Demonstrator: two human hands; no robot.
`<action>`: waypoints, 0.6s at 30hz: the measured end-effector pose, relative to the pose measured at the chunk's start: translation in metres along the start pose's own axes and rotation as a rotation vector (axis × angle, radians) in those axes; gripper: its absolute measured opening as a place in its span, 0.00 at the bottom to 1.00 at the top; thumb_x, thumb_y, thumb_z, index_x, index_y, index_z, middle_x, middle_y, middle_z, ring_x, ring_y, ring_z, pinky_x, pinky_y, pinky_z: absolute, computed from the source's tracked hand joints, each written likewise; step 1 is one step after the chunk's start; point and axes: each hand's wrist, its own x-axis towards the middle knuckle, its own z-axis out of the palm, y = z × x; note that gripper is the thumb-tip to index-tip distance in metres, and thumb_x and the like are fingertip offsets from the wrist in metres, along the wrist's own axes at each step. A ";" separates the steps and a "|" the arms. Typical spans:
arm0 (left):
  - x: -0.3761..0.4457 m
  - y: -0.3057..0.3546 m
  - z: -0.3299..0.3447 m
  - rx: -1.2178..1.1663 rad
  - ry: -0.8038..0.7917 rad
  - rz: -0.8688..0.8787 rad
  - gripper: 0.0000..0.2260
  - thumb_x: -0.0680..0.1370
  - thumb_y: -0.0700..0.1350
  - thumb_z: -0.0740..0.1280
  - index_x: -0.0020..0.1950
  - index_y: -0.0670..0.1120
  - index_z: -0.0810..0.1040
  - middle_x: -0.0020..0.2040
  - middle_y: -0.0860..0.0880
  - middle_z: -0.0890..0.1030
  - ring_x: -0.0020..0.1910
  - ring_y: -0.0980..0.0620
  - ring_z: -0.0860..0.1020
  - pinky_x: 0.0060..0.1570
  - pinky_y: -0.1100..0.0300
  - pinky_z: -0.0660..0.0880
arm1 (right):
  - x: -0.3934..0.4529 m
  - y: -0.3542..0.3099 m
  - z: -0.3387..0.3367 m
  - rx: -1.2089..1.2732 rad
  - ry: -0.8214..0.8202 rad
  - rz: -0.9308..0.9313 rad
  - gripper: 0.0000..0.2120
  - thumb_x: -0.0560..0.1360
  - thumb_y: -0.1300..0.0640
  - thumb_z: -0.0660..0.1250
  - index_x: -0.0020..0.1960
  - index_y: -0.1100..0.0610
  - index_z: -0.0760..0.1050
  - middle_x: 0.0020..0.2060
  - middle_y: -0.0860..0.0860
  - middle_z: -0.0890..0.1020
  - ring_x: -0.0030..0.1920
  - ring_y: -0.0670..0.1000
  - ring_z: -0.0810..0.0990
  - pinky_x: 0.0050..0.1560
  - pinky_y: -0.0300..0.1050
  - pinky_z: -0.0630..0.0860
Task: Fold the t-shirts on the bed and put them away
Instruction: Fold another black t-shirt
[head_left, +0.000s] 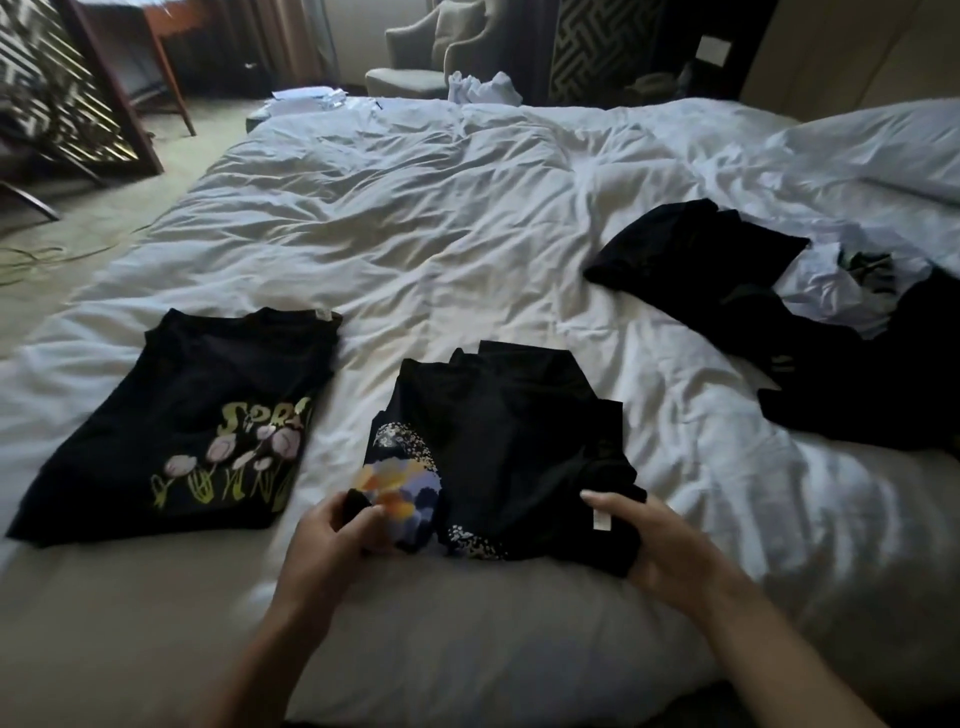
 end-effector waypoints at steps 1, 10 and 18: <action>0.003 0.004 -0.001 -0.032 -0.009 -0.049 0.21 0.66 0.54 0.73 0.45 0.37 0.79 0.35 0.40 0.81 0.32 0.49 0.77 0.33 0.58 0.73 | 0.000 0.000 -0.002 0.045 0.001 0.011 0.16 0.74 0.61 0.67 0.61 0.65 0.80 0.56 0.63 0.82 0.56 0.61 0.83 0.55 0.55 0.81; 0.080 0.033 -0.006 -0.224 -0.257 -0.346 0.25 0.66 0.57 0.77 0.57 0.44 0.84 0.58 0.39 0.82 0.58 0.39 0.79 0.63 0.44 0.72 | 0.024 -0.025 -0.005 0.242 0.023 -0.011 0.17 0.79 0.51 0.62 0.54 0.59 0.85 0.55 0.59 0.84 0.51 0.57 0.85 0.45 0.50 0.83; 0.090 0.029 0.015 -0.004 -0.087 -0.180 0.06 0.77 0.40 0.71 0.44 0.36 0.80 0.36 0.41 0.82 0.33 0.48 0.79 0.34 0.60 0.73 | 0.041 -0.017 -0.001 -0.014 0.189 -0.095 0.14 0.74 0.62 0.70 0.56 0.68 0.79 0.46 0.62 0.85 0.40 0.57 0.85 0.40 0.48 0.83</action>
